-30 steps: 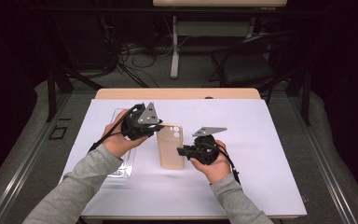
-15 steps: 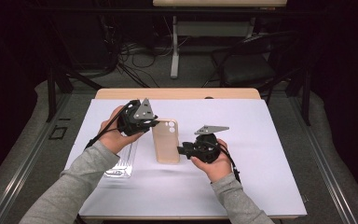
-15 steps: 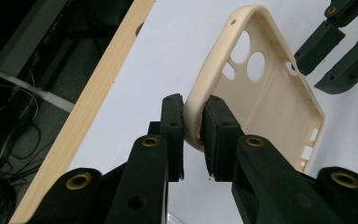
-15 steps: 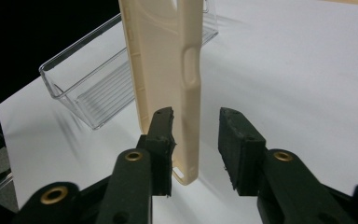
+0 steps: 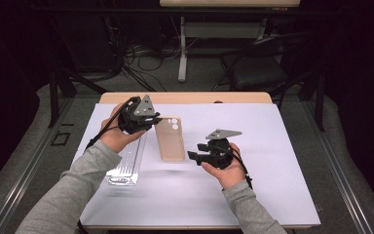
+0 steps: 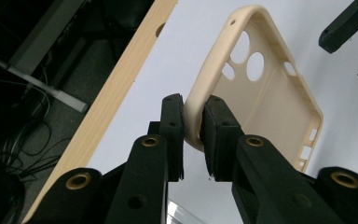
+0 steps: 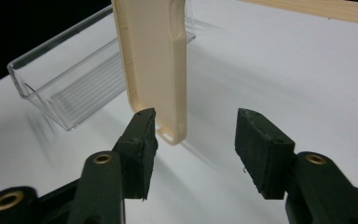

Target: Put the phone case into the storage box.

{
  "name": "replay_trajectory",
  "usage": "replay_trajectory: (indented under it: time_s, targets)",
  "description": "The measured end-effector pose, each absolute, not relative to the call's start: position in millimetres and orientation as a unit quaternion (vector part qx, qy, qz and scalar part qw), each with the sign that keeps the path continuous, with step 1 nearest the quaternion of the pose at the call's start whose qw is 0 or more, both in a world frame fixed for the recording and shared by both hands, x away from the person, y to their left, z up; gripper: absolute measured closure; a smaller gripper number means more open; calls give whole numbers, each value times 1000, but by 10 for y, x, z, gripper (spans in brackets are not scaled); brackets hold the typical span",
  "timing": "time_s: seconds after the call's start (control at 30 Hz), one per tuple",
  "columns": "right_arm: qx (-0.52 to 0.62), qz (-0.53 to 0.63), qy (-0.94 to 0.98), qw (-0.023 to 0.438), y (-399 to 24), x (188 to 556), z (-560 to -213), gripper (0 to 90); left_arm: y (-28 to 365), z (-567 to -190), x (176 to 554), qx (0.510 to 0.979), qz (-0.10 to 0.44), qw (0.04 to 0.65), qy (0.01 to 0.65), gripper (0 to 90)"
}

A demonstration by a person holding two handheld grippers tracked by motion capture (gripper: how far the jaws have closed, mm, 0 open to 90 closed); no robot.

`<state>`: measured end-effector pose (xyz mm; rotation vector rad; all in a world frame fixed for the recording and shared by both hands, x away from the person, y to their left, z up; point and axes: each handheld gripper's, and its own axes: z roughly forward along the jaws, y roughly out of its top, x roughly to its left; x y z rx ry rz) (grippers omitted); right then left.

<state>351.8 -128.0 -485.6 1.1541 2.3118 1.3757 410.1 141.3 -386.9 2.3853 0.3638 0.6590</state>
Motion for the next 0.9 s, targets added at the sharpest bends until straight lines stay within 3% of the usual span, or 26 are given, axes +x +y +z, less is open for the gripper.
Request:
replay_trajectory:
  time_s: [0.17,0.2,0.33,0.9]
  targets:
    - [387,464,789,106,-1289,3527,-4864,491,1427,-3851,4138,903,257,315,140,794]
    - [387,463,792,99,-1293,3537,-4870,458,1430,-3848,4144,903,258,315,139,794]
    - [388,453,794,119,-1310,3550,-4881,449,1459,-3833,4178,899,265,318,141,795]
    - [416,455,775,140,-1436,3606,-4873,200,1643,-3704,4254,887,288,322,165,793]
